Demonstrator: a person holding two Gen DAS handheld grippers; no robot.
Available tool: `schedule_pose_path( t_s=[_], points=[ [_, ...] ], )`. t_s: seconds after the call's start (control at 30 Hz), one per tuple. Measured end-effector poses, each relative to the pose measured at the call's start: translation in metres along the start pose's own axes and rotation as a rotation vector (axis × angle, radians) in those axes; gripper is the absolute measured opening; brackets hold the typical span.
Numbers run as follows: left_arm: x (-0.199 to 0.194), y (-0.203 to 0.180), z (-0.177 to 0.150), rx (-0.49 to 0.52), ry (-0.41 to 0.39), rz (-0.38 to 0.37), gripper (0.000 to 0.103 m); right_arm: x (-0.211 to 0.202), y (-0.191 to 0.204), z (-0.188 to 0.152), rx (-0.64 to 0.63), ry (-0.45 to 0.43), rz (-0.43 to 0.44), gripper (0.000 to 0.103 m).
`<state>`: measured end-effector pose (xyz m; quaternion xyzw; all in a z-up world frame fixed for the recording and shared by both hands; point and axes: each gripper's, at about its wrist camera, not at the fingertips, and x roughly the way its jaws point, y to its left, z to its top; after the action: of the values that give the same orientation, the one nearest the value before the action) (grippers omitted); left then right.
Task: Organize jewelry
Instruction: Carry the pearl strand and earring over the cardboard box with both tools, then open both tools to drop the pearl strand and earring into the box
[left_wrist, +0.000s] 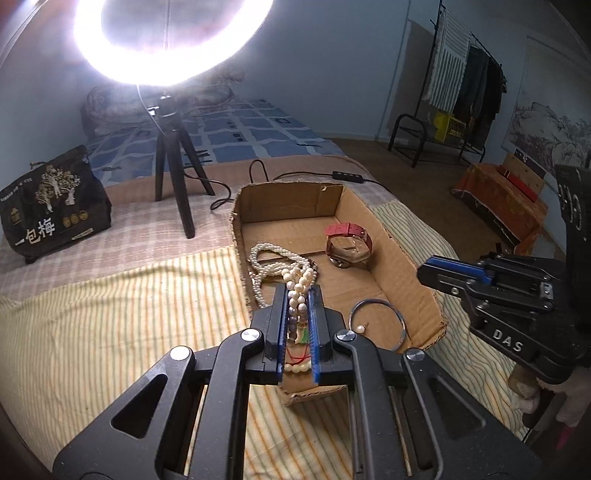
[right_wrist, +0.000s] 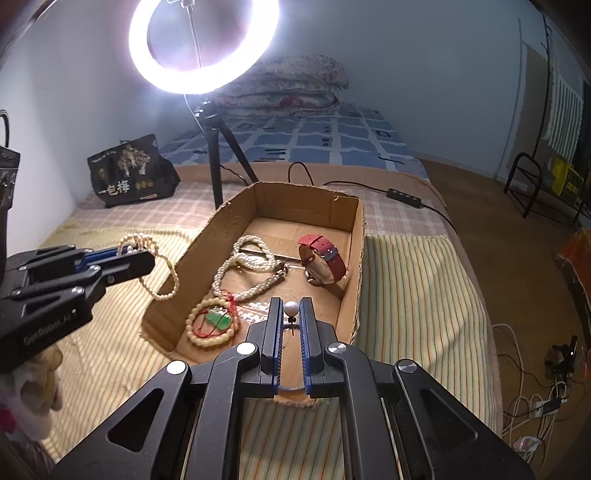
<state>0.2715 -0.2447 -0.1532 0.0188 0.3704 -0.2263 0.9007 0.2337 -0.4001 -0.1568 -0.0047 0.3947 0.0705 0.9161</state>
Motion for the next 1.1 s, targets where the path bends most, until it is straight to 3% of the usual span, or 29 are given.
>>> schedule_pose_path(
  t_s=[0.63,1.1],
  points=[
    [0.028,-0.011,-0.007,0.023,0.032,-0.012,0.008,0.041,-0.006,0.010,0.025,0.037,0.017,0.007],
    [0.029,-0.014,-0.008,0.036,0.042,-0.019,0.008,0.046,-0.005,0.010,0.033,0.041,0.028,0.007]
  ],
)
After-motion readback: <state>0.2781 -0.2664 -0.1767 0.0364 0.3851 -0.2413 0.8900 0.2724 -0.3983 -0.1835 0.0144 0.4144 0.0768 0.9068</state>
